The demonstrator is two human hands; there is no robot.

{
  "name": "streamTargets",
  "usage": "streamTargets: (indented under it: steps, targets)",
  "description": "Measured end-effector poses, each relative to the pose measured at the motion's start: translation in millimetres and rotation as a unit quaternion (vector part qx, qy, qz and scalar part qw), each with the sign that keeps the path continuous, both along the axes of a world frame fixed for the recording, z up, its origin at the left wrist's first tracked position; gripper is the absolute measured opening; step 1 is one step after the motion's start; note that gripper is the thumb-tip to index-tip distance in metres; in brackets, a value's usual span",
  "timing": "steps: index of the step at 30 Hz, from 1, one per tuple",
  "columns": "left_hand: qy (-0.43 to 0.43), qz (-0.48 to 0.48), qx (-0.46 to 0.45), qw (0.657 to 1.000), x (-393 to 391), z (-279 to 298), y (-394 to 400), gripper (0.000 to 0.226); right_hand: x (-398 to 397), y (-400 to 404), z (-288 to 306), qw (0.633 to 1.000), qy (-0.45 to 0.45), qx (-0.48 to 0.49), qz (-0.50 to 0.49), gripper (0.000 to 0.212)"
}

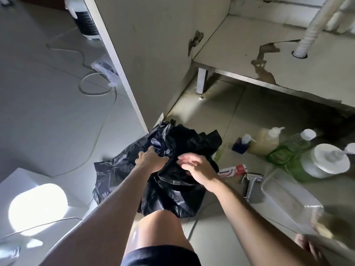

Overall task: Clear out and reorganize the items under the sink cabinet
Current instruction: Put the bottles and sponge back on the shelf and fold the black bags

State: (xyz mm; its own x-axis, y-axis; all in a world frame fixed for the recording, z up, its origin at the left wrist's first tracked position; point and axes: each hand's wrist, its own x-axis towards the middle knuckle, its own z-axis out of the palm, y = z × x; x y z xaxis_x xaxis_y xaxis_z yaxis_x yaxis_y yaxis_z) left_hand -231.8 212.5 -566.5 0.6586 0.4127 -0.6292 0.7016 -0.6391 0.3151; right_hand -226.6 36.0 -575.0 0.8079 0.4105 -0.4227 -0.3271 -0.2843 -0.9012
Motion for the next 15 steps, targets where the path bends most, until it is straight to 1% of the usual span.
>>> streamTargets:
  steps: [1,2,3,4,5,6,7,8,9,10,12,14,15]
  targets:
    - [0.003,0.002,0.007,1.0,2,0,-1,0.083,2,-14,7,0.998,-0.051,0.008,-0.033,0.018]
    - [0.006,0.004,0.015,1.0,4,1,-2,0.083,6,-29,15,0.989,-0.111,0.009,-0.097,0.013]
    - [0.009,0.004,0.019,1.0,6,1,-3,0.083,11,-42,20,0.967,-0.175,-0.035,-0.183,0.012]
    - [0.011,0.005,0.018,1.0,7,3,-6,0.083,20,-55,17,0.932,-0.217,-0.112,-0.266,0.017]
    - [0.011,0.01,0.015,1.0,8,5,-8,0.082,30,-66,11,0.899,-0.214,-0.187,-0.332,0.022]
    - [0.009,0.014,0.015,1.0,9,7,-11,0.081,41,-72,-2,0.886,-0.157,-0.228,-0.372,0.028]
    - [0.002,0.014,0.019,1.0,10,9,-14,0.078,48,-70,-14,0.894,-0.059,-0.243,-0.372,0.033]
    - [-0.008,0.004,0.03,1.0,11,12,-19,0.075,50,-63,-25,0.912,0.023,-0.253,-0.321,0.04]
    - [-0.02,-0.012,0.045,0.999,13,15,-24,0.071,50,-52,-35,0.937,0.079,-0.242,-0.24,0.048]
    - [-0.035,-0.032,0.061,0.997,15,20,-31,0.066,48,-40,-43,0.954,0.117,-0.213,-0.175,0.056]
    - [-0.072,-0.075,0.094,0.99,19,29,-46,0.055,42,-15,-38,0.97,0.18,-0.134,-0.092,0.063]
    - [-0.1,-0.122,0.114,0.981,23,35,-58,0.049,43,-5,-28,0.977,0.186,-0.106,-0.025,0.067]
    - [-0.117,-0.141,0.121,0.976,24,35,-63,0.047,44,-7,-23,0.978,0.167,-0.128,0.01,0.071]
